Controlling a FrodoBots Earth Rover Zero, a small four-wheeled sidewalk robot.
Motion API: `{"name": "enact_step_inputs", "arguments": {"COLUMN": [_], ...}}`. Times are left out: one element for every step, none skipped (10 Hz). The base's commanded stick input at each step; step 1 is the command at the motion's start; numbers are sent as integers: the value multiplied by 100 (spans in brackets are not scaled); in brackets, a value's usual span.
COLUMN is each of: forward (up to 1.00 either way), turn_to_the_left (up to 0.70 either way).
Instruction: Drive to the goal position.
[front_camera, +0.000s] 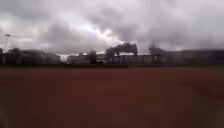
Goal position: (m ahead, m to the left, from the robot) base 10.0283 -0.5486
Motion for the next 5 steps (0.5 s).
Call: {"name": "enact_step_inputs", "arguments": {"forward": [70, 70, 70, 70, 70], "turn_to_the_left": [0, 0, 0, 0, 0]}}
